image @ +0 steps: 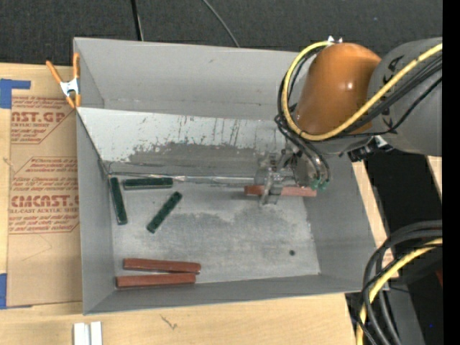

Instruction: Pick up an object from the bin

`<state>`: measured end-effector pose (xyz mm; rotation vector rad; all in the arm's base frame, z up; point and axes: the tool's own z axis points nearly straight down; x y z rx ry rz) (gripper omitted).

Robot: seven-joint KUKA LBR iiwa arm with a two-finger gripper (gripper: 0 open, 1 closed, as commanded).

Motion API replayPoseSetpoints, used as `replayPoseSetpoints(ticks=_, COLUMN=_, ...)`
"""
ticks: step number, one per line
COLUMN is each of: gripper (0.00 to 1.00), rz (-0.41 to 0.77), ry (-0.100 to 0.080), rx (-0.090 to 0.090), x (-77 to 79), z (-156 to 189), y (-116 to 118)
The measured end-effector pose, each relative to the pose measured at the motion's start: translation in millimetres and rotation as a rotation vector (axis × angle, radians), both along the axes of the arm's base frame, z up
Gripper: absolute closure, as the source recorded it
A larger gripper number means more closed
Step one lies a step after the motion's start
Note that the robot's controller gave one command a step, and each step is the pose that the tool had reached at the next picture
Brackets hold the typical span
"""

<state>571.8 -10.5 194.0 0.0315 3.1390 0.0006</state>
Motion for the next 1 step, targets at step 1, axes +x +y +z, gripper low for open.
replayPoseSetpoints(ticks=1, gripper=1.00, rz=0.096, ry=0.004, rx=0.000, x=-1.4, z=36.8, y=-10.9)
